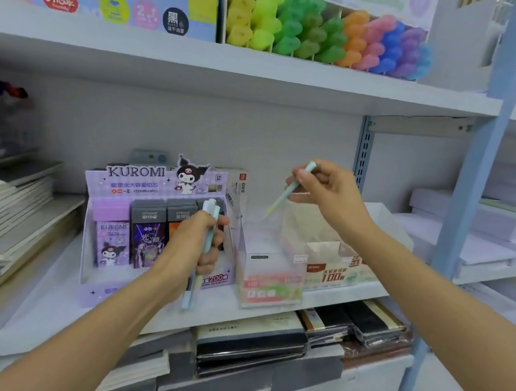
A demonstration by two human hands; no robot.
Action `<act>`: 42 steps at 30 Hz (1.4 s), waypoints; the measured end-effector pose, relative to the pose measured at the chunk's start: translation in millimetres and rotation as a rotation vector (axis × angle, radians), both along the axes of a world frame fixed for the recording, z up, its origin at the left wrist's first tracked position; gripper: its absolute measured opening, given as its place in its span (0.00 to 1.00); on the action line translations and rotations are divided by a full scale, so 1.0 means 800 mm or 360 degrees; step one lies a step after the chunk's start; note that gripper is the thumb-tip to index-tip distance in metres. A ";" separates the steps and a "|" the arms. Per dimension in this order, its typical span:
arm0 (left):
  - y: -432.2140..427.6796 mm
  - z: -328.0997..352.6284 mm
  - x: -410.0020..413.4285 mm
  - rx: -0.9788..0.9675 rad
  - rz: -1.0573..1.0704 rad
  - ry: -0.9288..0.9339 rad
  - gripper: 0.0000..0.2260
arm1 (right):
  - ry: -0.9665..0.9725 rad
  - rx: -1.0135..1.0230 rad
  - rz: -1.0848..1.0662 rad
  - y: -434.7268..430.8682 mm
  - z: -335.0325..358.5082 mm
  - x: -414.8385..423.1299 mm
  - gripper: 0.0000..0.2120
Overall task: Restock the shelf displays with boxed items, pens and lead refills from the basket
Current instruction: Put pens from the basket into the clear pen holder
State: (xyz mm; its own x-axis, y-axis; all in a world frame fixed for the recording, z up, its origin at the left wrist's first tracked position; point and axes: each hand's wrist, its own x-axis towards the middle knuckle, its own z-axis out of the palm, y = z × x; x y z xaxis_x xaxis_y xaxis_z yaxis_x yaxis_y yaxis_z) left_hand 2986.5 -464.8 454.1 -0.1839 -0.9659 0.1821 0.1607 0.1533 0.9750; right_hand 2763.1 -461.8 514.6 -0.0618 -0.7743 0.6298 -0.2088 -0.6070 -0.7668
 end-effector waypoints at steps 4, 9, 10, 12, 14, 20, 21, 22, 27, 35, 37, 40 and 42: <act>0.001 0.007 0.005 -0.0044 -0.0087 0.0048 0.11 | 0.0240 0.0136 -0.0061 -0.033 0.000 0.032 0.07; 0.004 0.004 0.010 -0.0407 -0.0075 -0.0171 0.11 | 0.0551 0.0152 -0.0105 -0.050 -0.016 0.044 0.08; 0.005 0.004 0.009 -0.0484 -0.0079 -0.0235 0.12 | 0.0577 0.0171 -0.0093 -0.050 -0.015 0.042 0.08; 0.007 0.005 0.006 -0.0564 -0.0099 -0.0300 0.12 | 0.0610 0.0218 -0.0058 -0.048 -0.009 0.037 0.09; 0.007 0.007 0.003 -0.0606 -0.0100 -0.0318 0.11 | 0.0600 0.0272 -0.0011 -0.044 -0.003 0.035 0.09; 0.001 0.013 0.009 -0.0661 -0.0077 -0.0391 0.11 | 0.0538 0.0248 0.0068 -0.036 0.011 0.041 0.09; -0.001 0.014 0.011 -0.0659 -0.0072 -0.0387 0.11 | 0.0536 0.0228 0.0069 -0.037 0.011 0.043 0.08; -0.002 0.014 0.012 -0.0654 -0.0069 -0.0375 0.11 | 0.0543 0.0208 0.0068 -0.036 0.009 0.045 0.08; -0.003 0.014 0.014 -0.0650 -0.0072 -0.0379 0.11 | 0.0616 0.0158 0.0086 -0.036 0.000 0.044 0.04; -0.004 0.014 0.007 -0.0636 -0.0075 -0.0398 0.11 | 0.0778 0.0220 0.0047 -0.038 0.003 0.048 0.04; -0.004 0.015 0.005 -0.0618 -0.0077 -0.0378 0.11 | 0.0788 0.0184 -0.0020 -0.041 0.003 0.049 0.09; -0.004 0.015 0.004 -0.0591 -0.0083 -0.0349 0.11 | 0.0697 0.0096 -0.0082 -0.045 0.001 0.049 0.10; -0.003 0.017 0.004 -0.0570 -0.0089 -0.0323 0.11 | 0.0654 0.0037 -0.0165 -0.050 -0.002 0.049 0.07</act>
